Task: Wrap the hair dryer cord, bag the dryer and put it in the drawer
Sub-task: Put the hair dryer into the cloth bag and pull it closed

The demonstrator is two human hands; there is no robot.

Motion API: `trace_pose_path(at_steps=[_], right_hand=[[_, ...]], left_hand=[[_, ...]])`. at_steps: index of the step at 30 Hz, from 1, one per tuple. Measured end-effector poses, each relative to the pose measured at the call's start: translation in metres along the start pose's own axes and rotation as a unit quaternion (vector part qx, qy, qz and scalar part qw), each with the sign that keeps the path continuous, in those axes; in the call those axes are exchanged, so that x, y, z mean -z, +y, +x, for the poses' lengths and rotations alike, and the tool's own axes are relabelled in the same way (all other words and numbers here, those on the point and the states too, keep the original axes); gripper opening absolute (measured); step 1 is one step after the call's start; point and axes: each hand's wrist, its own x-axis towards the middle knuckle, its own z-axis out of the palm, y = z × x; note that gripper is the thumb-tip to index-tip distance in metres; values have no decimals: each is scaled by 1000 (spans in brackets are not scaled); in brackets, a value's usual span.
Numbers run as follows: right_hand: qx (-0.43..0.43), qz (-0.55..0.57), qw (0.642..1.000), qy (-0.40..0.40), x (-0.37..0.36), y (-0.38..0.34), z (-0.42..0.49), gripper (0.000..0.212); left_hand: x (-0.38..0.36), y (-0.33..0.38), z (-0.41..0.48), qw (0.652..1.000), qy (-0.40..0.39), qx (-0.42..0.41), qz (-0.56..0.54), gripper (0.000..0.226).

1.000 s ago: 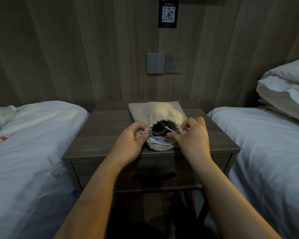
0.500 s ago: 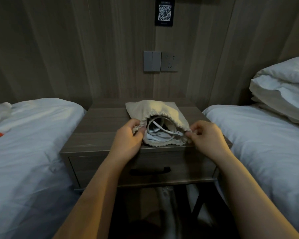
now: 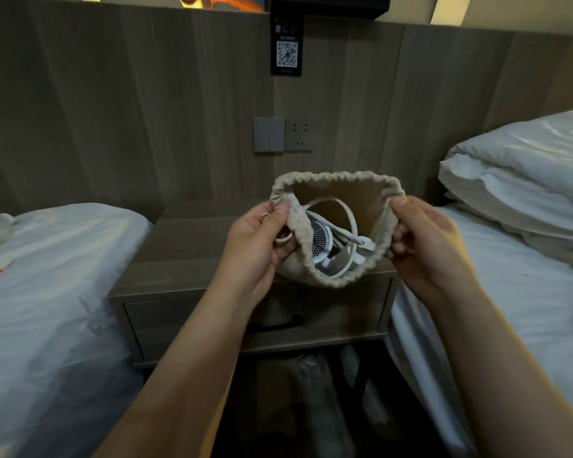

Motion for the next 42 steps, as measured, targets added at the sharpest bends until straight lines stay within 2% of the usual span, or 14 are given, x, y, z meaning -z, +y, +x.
trace_pose_path(at_steps=[2,5,8,10,14,18,20,22,24,28,32,36,38,42], right_hand=[[-4,38,999,-24,2,-13,-10,46],[-8,26,997,-74,2,-19,-22,38],[-1,-47,996,-73,15,-8,-24,31],[-26,-147,989,-20,31,6,-20,31],[-72,-321,944,18,49,38,-18,27],[-65,-468,881,-13,60,47,-13,30],[-20,-541,840,-9,64,50,-13,27],[54,-600,797,37,69,54,-13,19],[93,-613,781,79,78,59,-9,15],[53,-538,830,133,89,72,1,21],[15,-392,886,249,101,76,4,19],[12,-264,890,371,105,79,3,30],[6,-216,907,361,99,76,4,20],[-3,-185,960,212,78,73,4,28]], left_hand=[[-11,1,-11,999,-42,21,-23,21],[-21,-4,-21,997,-60,32,-21,20],[-13,-17,-22,998,2,54,-28,20],[-1,-31,-23,993,45,90,55,19],[18,-63,-33,975,76,154,143,22],[36,-73,-30,967,96,149,183,21],[44,-73,-27,963,114,149,193,19],[54,-71,-24,960,129,145,200,19],[65,-68,-21,958,137,133,215,21],[75,-73,-15,937,140,96,307,19],[84,-73,-9,920,219,70,317,11],[94,-71,-8,911,316,29,263,13],[97,-74,-8,910,326,39,254,15],[90,-78,-10,904,152,68,394,19]])
